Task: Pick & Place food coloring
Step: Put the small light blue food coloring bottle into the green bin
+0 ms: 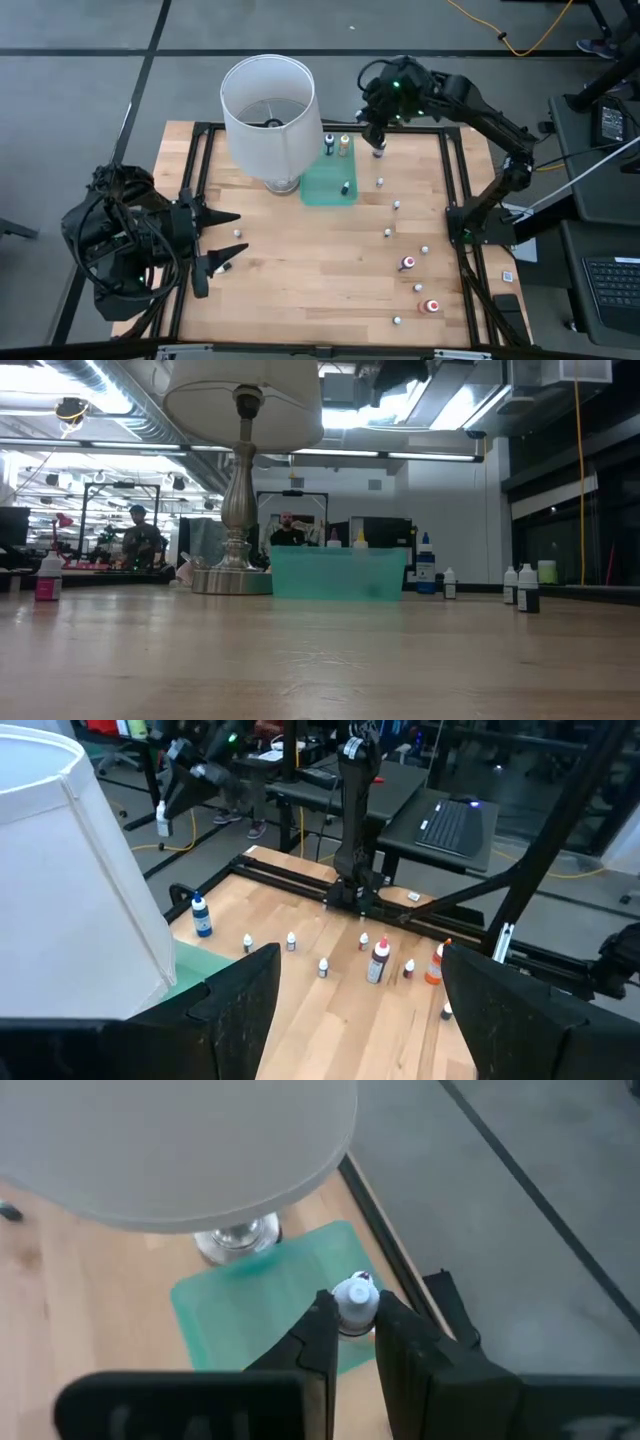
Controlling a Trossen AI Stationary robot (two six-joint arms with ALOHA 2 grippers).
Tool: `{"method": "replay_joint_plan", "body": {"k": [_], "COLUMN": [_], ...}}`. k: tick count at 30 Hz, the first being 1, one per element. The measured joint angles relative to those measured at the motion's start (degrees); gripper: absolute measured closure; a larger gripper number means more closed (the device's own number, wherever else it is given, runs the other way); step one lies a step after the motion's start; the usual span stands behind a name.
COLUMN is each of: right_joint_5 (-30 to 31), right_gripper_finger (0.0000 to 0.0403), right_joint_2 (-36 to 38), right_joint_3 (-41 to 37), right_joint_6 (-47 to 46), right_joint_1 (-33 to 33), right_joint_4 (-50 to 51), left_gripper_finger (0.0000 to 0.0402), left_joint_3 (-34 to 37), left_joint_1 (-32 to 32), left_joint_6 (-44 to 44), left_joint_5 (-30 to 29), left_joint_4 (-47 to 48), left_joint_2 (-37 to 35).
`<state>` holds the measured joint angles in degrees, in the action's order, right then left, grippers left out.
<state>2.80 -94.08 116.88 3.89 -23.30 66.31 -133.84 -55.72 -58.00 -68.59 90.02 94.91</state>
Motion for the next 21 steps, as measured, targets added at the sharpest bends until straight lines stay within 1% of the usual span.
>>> {"method": "replay_joint_plan", "body": {"k": [6, 9, 13, 21], "right_joint_5": [-4.2, -5.6, -9.0, -9.4], "right_gripper_finger": [0.035, 0.035, 0.035, 0.035], "right_joint_2": [-4.1, -6.7, -9.6, -15.2], "right_joint_3": [-0.1, -0.1, -0.1, -0.1], "right_joint_6": [7.1, 9.7, 11.9, 14.9], "right_joint_1": [-3.2, -4.0, -5.2, -7.8], "right_joint_4": [-0.4, -0.9, -2.9, -5.3], "left_gripper_finger": [0.0132, 0.0132, 0.0132, 0.0132], "left_joint_3": [0.0, 0.0, 0.0, 0.0], "left_joint_1": [0.0, 0.0, 0.0, 0.0], "left_joint_6": [0.0, 0.3, 0.7, 1.3], "left_joint_5": [-1.9, -2.0, -2.1, -2.2], "left_joint_4": [0.0, 0.0, 0.0, 0.0], "left_joint_2": [0.0, 0.0, 0.0, 0.0]}}
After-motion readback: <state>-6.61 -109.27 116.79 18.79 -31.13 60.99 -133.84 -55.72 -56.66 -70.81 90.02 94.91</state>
